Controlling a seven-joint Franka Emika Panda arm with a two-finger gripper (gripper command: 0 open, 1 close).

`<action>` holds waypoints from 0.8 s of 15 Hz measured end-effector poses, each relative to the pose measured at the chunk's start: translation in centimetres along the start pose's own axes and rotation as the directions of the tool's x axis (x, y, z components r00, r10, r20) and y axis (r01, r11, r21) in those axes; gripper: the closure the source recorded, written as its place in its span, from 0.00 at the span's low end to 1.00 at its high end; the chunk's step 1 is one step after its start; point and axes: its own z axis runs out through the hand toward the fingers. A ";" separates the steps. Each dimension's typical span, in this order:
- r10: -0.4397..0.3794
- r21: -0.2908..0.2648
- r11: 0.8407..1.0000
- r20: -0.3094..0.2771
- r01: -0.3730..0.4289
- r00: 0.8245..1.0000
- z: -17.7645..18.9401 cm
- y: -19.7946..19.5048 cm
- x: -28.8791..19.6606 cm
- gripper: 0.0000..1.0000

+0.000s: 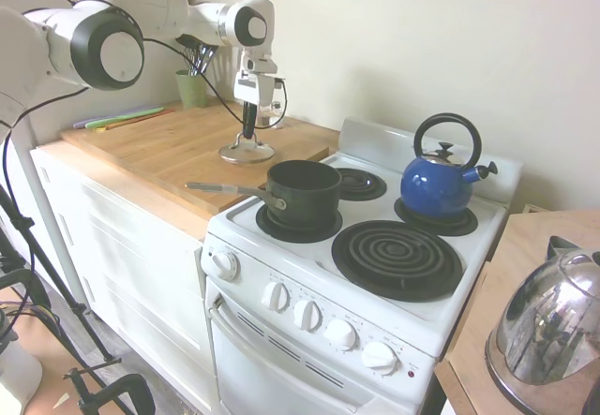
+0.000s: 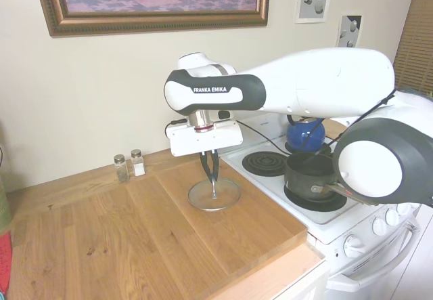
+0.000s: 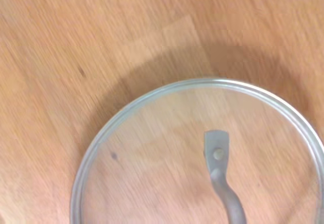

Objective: Uncover the lid of the pot

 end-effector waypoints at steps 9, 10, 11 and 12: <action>-0.011 -0.019 1.000 0.007 0.012 1.000 -0.6 -0.3 -0.1 0.00; -0.013 -0.017 1.000 0.007 0.014 1.000 -1.0 -0.2 -0.1 0.00; -0.015 -0.012 1.000 0.006 0.015 1.000 -1.3 -0.2 -0.1 0.00; -0.015 -0.003 1.000 0.005 0.015 1.000 -1.9 -0.1 -0.2 0.00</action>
